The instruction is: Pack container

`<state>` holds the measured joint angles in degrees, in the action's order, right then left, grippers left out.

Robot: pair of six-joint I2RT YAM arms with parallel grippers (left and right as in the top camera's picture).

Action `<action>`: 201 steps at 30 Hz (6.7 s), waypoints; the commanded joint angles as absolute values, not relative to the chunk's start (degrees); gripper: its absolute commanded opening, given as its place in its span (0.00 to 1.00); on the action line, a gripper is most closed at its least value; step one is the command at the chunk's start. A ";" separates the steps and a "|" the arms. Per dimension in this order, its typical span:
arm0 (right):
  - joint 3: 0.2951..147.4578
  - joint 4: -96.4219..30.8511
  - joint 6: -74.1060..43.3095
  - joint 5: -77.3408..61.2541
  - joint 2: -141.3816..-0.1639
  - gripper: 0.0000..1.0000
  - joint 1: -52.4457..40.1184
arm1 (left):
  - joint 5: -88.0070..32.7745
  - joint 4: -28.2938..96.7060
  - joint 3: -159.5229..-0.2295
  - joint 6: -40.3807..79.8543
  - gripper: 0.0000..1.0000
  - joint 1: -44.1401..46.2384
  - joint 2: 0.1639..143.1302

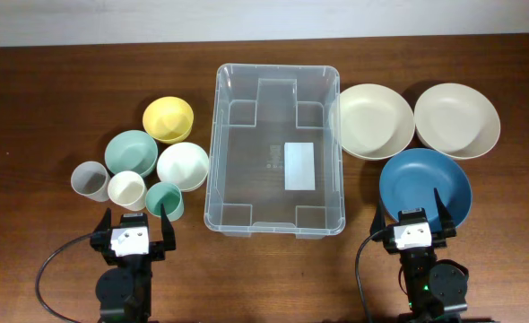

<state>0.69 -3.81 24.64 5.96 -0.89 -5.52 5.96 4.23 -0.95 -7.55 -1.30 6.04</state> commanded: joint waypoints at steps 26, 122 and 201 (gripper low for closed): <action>3.18 13.58 12.45 25.96 -0.36 0.99 -5.82 | 5.34 4.14 -0.51 -8.47 0.99 -1.23 5.82; 90.91 -31.97 -0.10 -17.61 -127.13 0.69 36.12 | 5.34 4.14 -0.51 -8.47 1.00 -1.23 5.82; 135.00 -67.46 10.07 -0.62 -135.24 0.04 -19.49 | 5.34 4.14 -0.51 -8.47 0.99 -1.23 5.82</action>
<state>134.06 -67.68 10.31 -1.26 -133.36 -19.79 5.96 4.27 -0.95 -7.75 -1.30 6.04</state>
